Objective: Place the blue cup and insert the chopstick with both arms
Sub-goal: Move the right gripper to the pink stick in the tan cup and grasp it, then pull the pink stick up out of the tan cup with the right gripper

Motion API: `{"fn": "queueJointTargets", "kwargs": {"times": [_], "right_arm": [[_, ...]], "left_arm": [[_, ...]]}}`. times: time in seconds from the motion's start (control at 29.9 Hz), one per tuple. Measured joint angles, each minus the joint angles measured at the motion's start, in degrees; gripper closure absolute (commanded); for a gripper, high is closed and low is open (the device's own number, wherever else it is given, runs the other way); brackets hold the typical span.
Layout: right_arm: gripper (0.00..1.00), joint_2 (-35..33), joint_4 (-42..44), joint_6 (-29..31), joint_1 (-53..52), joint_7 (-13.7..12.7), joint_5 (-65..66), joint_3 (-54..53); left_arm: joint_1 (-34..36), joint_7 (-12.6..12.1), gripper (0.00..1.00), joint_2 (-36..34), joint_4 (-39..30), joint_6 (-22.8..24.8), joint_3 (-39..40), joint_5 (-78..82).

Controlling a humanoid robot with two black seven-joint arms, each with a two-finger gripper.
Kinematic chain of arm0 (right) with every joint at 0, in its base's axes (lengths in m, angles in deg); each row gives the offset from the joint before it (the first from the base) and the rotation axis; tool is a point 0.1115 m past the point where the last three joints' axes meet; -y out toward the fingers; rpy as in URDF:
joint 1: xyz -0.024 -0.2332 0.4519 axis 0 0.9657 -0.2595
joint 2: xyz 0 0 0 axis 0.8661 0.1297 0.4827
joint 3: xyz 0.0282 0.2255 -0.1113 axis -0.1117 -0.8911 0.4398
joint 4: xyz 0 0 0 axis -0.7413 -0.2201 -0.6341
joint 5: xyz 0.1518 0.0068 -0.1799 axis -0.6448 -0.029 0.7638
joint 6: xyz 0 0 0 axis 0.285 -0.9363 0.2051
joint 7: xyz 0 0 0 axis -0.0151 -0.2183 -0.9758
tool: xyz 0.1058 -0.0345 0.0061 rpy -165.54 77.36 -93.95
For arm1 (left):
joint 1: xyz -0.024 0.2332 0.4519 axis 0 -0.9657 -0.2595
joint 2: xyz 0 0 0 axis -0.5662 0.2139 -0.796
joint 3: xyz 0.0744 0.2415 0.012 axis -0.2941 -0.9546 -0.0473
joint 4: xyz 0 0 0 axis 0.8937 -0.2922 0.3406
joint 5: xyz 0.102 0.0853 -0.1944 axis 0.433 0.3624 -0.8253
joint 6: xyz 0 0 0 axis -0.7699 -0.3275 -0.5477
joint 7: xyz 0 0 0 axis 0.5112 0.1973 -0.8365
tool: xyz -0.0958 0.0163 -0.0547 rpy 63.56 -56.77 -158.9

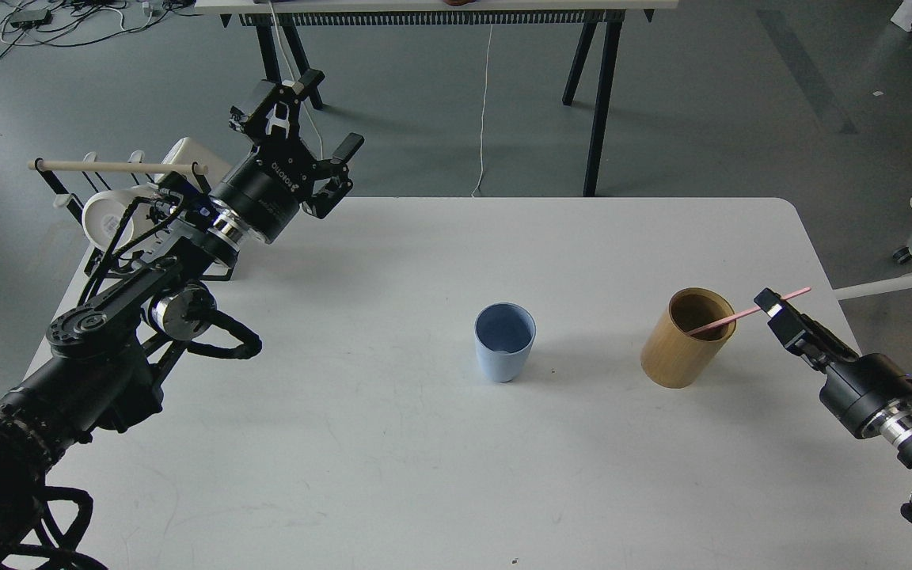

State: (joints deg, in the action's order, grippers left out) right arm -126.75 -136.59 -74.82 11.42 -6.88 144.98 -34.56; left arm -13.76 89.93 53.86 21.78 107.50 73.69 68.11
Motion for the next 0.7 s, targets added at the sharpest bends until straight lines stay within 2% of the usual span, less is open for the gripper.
{"fn": "queueJointTargets", "kwargs": {"times": [0.3, 0.7], "right_arm": [[0.96, 0.00, -0.04, 0.00, -1.01, 0.00, 0.00, 0.01], [0.98, -1.98, -0.91, 0.00, -1.03, 0.00, 0.00, -0.52]], "left_arm": [[-0.43, 0.00, 0.04, 0.03, 0.04, 0.00, 0.00, 0.00], [-1.08, 0.00, 0.03, 0.16, 0.04, 0.00, 0.00, 0.00]]}}
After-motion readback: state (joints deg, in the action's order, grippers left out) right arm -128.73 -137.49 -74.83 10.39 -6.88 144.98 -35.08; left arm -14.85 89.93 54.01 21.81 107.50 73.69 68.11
